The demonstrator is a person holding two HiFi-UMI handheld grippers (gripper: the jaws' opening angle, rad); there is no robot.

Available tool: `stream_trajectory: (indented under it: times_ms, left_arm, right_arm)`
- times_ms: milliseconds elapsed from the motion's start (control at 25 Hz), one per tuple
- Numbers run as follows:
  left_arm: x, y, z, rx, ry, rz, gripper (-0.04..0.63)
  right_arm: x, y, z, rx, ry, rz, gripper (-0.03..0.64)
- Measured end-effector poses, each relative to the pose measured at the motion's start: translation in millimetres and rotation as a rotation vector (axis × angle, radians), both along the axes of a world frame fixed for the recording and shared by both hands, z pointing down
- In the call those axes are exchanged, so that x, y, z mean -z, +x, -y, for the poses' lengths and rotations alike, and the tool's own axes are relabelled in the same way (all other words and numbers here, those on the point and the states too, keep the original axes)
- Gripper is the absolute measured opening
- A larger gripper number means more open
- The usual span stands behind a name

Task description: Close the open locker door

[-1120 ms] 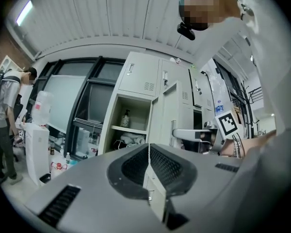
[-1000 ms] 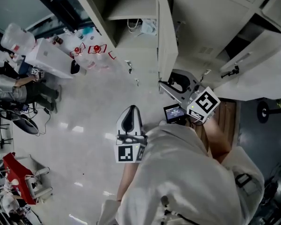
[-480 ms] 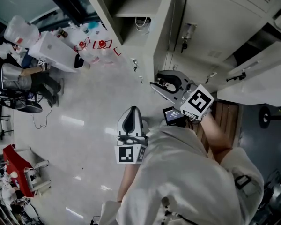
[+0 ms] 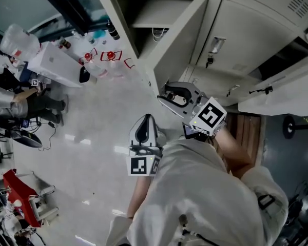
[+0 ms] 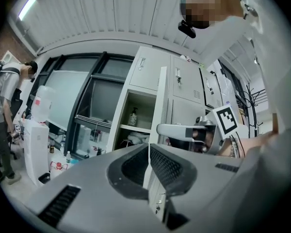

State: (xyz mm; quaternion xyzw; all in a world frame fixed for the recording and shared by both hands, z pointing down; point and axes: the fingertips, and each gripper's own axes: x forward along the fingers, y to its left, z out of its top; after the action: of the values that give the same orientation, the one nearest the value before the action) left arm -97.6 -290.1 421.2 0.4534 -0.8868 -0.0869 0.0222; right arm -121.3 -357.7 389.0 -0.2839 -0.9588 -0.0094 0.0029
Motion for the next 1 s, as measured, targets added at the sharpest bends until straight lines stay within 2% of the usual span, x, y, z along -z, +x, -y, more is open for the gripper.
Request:
stream_trajectory:
  times_ms: [280,400,720,1000]
  left_arm:
    - [4,-59,13,-0.051,0.019,0.017,0.016]
    - [11,-86,7,-0.062,0.026,0.019,0.016]
    - [8,-141,2,-0.125,0.024,0.000,0.017]
    - [5,-168,-2,-0.192,0.024,0.001,0.017]
  right_arm:
    - [-5,-42,-4,0.019,0.008,-0.026,0.123]
    - [-3,-65,-12,0.002,0.015,-0.040,0.095]
    - [-2,-129,-6,-0.181,0.016,-0.046,0.072]
    - [-3,-170,7,-0.360,-0.015,-0.063,0.071]
